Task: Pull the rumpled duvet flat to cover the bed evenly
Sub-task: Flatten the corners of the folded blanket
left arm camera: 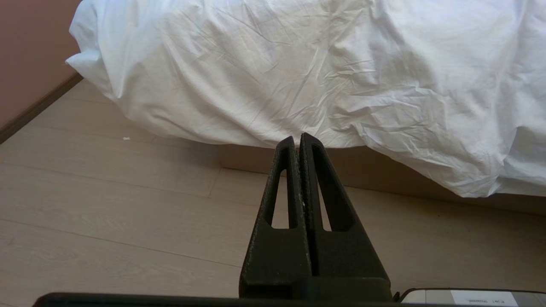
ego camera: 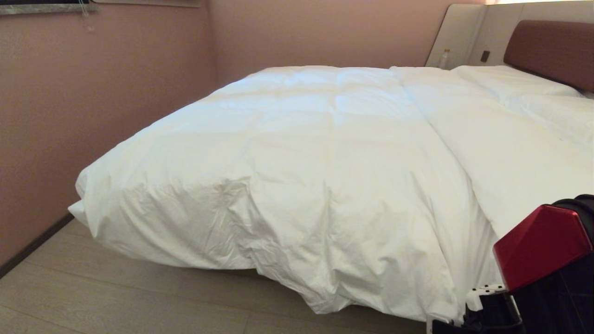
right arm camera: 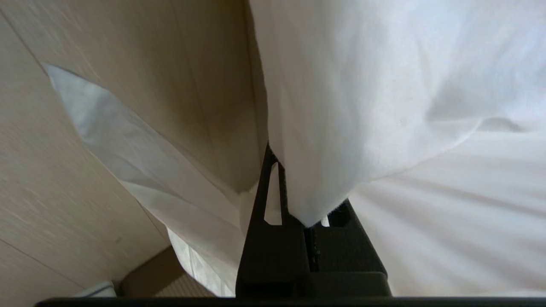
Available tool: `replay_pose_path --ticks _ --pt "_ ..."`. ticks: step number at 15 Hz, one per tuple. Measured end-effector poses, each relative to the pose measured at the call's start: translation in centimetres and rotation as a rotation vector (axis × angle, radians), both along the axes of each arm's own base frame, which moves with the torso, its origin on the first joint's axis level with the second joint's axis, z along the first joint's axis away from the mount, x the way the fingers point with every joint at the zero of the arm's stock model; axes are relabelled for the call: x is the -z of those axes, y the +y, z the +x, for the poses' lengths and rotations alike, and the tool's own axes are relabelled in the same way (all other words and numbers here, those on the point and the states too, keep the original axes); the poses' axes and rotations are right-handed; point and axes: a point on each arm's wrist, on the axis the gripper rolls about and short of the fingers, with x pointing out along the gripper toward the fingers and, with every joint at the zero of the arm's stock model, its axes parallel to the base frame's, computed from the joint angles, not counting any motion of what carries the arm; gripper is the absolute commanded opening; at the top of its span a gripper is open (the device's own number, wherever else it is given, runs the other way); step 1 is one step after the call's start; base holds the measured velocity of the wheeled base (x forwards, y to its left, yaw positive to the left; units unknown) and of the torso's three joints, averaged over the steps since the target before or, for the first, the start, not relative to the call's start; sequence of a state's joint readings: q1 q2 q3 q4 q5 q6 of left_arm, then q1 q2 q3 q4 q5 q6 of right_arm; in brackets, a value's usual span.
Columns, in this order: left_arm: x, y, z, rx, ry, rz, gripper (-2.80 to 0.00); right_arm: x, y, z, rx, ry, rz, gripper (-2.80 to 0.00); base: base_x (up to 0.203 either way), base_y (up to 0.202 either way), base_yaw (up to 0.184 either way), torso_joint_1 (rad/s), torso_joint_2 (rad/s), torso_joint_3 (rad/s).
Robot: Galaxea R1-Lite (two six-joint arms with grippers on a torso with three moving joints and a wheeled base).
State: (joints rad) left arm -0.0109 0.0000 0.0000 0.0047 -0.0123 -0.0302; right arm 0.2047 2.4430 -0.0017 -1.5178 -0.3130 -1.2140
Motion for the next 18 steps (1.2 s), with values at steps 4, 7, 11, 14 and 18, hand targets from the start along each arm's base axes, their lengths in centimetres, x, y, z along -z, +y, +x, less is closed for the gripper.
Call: replay_pose_path --ticks 4,7,11,14,18 --pt "0.0 0.0 0.0 0.0 0.0 0.0 -2.8 0.3 -0.18 -0.1 -0.032 0.033 0.053 -2.8 0.0 0.0 0.0 0.0 0.0 0.0" --pt "0.0 0.0 0.0 0.0 0.0 0.0 -2.8 0.41 -0.18 -0.24 -0.052 0.056 0.077 -2.8 0.0 0.0 0.0 0.0 0.0 0.0" --pt "0.0 0.0 0.0 0.0 0.0 0.0 -2.8 0.55 -0.18 -0.37 -0.059 0.074 0.083 -2.8 0.0 0.0 0.0 0.0 0.0 0.0" --pt "0.0 0.0 0.0 0.0 0.0 0.0 -2.8 0.57 -0.16 -0.39 -0.064 0.076 0.08 -2.8 0.0 0.0 0.0 0.0 0.0 0.0" --pt "0.0 0.0 0.0 0.0 0.0 0.0 -2.8 0.56 -0.12 -0.36 -0.064 0.072 0.08 0.0 0.0 0.0 0.0 0.0 0.0 0.0"
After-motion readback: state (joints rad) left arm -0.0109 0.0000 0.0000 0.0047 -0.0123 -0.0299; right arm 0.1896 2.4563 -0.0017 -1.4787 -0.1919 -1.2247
